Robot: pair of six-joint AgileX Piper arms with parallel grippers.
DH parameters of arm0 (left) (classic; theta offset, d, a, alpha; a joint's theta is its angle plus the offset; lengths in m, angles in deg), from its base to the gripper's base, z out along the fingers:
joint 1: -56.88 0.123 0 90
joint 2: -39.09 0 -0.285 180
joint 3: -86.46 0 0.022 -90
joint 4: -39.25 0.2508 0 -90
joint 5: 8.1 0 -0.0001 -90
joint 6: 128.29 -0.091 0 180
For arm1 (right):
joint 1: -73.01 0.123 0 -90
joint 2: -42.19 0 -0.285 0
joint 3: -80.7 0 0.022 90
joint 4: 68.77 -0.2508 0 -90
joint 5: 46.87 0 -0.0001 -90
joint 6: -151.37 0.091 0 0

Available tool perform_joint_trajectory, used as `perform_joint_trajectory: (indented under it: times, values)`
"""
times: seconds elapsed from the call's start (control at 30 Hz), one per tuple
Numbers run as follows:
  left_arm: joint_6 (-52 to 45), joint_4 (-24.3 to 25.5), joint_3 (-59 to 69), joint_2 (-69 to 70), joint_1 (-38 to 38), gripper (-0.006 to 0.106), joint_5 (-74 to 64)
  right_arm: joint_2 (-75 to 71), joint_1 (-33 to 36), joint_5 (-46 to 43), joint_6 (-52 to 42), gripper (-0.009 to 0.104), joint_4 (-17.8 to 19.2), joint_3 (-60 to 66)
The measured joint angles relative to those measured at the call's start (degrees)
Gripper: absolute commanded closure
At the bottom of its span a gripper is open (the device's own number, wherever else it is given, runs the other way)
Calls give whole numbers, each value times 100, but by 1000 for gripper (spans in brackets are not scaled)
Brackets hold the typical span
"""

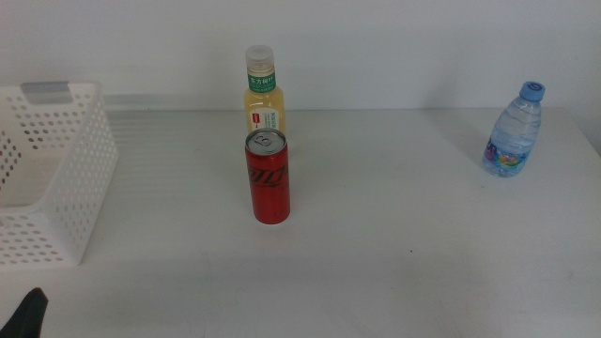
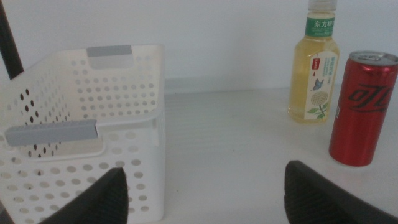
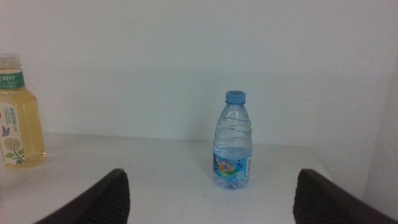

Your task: Use arms to grab the bottles and put them into the dustbin to the left of the table.

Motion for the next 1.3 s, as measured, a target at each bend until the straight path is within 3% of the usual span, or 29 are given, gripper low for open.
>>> perform_joint_trajectory:
  times: [0.27, 0.8, 1.3]
  values:
    - [0, 0, 0, -581, -212, 23, 1086, 0, 0, 0, 0, 18, 0, 0]
    - [0, 0, 0, -3825, -1777, 23, 3703, 0, 0, 0, 0, 18, 0, 0]
    - [348, 287, -10, -6486, -1865, 23, 6507, 0, 0, 0, 0, 18, 0, 0]
